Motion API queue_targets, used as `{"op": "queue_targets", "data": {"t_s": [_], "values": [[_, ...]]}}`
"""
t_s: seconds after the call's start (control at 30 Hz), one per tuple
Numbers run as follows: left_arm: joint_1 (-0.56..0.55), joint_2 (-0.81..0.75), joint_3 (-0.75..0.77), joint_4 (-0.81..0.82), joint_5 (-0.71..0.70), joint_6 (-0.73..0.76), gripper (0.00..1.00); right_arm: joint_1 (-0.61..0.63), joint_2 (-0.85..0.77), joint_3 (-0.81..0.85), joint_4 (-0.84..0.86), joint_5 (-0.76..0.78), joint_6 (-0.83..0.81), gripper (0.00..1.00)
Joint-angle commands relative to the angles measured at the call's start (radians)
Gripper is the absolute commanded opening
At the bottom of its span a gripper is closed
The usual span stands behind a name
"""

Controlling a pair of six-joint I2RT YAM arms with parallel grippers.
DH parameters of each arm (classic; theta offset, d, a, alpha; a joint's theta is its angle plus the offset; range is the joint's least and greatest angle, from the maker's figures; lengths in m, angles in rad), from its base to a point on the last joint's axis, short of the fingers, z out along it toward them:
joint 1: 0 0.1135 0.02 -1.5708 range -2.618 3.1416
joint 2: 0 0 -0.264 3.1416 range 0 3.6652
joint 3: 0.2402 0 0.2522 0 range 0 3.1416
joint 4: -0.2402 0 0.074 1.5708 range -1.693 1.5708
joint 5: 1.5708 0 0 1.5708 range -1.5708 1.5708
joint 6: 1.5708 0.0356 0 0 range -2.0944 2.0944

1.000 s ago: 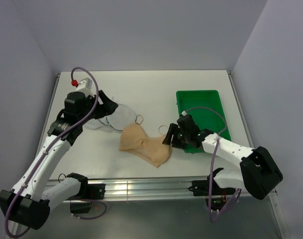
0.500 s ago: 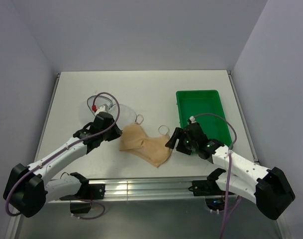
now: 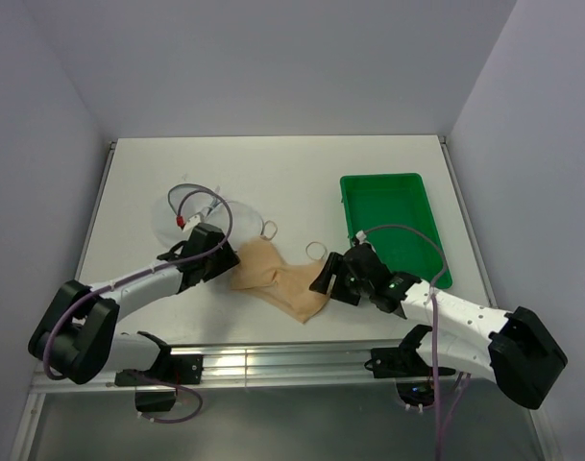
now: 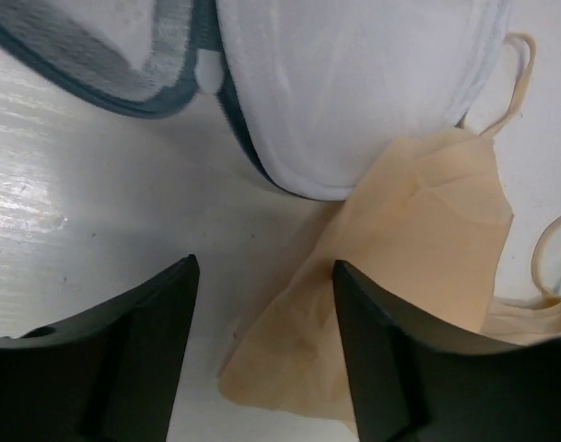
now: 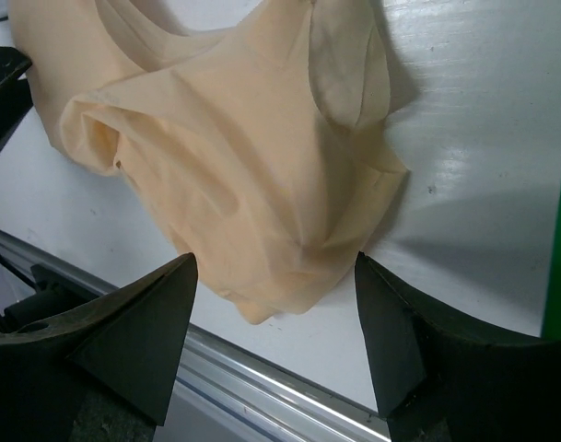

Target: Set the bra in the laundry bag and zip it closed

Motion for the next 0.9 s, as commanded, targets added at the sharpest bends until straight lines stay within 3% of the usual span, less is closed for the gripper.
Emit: {"op": "queue_targets", "data": {"t_s": [0.0, 0.2, 0.43, 0.53, 0.67, 0.87], "values": [[0.025, -0.013, -0.026, 0.125, 0.023, -0.017, 0.69, 0.01, 0.015, -0.024, 0.081, 0.04, 0.041, 0.76], [0.055, -0.056, -0.088, 0.296, 0.127, 0.012, 0.76, 0.01, 0.052, -0.04, 0.14, 0.04, 0.063, 0.75], [0.06, 0.007, -0.137, 0.47, 0.269, 0.04, 0.72, 0.01, 0.072, -0.04, 0.164, 0.064, 0.074, 0.75], [0.063, 0.039, -0.155, 0.501, 0.297, 0.039, 0.64, 0.01, 0.08, -0.04, 0.175, 0.064, 0.08, 0.75], [0.063, 0.059, -0.177, 0.531, 0.315, 0.035, 0.42, 0.01, 0.087, -0.028, 0.177, 0.064, 0.08, 0.73], [0.065, 0.041, -0.201, 0.554, 0.352, 0.022, 0.22, 0.01, 0.051, -0.001, 0.143, 0.101, 0.081, 0.59]]}}
